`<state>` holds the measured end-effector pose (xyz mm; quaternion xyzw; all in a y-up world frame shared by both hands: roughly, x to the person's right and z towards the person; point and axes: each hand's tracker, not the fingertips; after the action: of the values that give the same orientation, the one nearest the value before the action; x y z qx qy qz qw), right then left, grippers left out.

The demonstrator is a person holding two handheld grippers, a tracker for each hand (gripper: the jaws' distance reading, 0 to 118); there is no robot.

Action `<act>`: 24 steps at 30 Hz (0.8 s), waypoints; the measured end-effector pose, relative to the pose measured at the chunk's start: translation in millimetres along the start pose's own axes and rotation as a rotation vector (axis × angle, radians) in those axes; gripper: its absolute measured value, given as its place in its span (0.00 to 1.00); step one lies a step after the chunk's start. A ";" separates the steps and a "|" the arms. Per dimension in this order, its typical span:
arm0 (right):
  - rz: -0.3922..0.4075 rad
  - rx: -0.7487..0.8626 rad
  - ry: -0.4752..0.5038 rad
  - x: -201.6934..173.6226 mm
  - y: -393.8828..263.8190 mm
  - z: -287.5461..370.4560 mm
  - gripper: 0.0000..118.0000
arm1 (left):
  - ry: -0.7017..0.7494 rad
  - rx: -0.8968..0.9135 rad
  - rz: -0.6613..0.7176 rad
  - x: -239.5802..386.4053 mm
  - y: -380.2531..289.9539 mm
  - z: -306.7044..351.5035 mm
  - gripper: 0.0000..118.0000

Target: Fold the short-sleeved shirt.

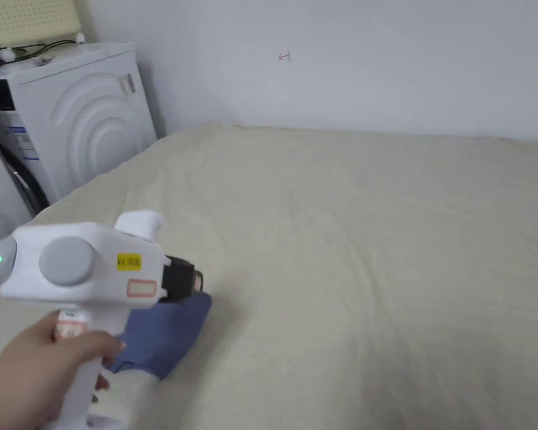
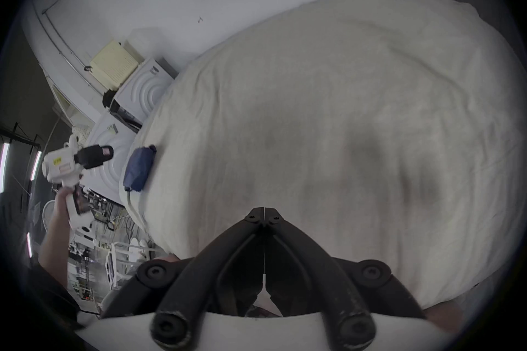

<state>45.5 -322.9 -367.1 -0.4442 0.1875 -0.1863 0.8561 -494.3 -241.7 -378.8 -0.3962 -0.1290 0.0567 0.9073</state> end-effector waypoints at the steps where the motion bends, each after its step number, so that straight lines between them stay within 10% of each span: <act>1: -0.002 0.023 0.003 0.8 2.7 8.1 0.00 | -0.053 -0.006 0.009 20.2 -5.9 -6.1 0.00; 11: 0.059 0.283 -0.011 -5.5 5.1 84.7 0.00 | -0.164 0.367 -0.102 195.3 -36.3 -14.3 0.00; 16: 0.170 0.517 0.027 -20.6 -14.7 113.4 0.00 | 0.095 0.701 -0.116 242.7 -57.4 -6.3 0.00; 24: 0.429 0.908 -0.307 -39.7 -48.4 120.6 0.00 | 0.214 0.833 -0.217 278.7 -78.8 -5.9 0.00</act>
<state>62.6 -246.3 -256.2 -0.0020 0.0469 -0.0023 0.9989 -225.0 -242.3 -272.1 0.0155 -0.0414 -0.0330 0.9985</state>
